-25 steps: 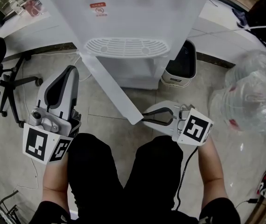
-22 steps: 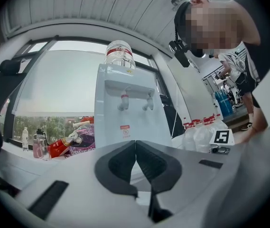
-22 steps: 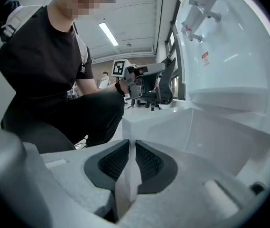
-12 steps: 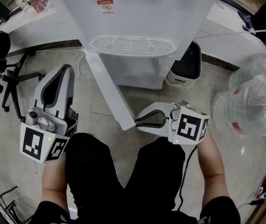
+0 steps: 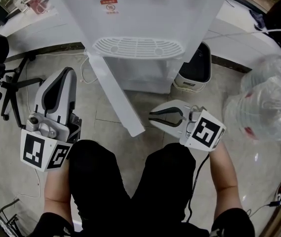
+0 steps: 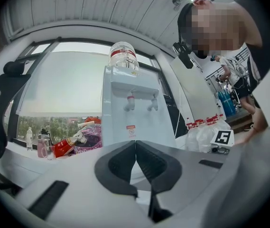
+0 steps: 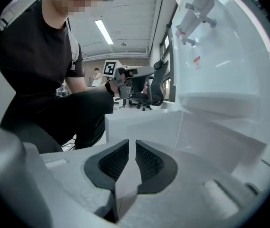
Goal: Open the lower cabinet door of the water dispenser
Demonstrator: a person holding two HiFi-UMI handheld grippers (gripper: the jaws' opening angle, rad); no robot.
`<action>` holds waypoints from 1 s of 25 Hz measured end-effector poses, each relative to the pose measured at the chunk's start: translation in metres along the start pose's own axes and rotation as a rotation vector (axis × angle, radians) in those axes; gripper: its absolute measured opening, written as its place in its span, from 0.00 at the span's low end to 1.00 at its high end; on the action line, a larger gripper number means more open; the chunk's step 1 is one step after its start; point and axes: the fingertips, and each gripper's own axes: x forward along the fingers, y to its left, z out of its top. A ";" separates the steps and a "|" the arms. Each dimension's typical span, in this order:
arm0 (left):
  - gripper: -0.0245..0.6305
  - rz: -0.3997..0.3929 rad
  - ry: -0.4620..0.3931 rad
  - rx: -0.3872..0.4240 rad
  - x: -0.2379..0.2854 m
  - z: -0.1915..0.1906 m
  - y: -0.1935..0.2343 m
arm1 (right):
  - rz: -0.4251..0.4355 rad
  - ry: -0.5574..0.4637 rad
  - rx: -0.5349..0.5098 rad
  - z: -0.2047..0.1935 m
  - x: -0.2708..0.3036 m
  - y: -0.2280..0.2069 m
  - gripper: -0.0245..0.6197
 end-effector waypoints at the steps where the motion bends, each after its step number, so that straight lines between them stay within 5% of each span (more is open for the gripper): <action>1: 0.05 -0.001 -0.001 -0.005 0.000 0.000 0.000 | 0.018 -0.006 -0.008 0.004 0.008 0.005 0.11; 17: 0.05 0.062 0.026 0.080 -0.036 0.013 0.025 | 0.090 -0.127 -0.052 0.054 0.084 0.010 0.10; 25: 0.05 0.061 0.025 0.079 -0.042 0.014 0.032 | 0.177 -0.098 -0.138 0.070 0.119 0.023 0.10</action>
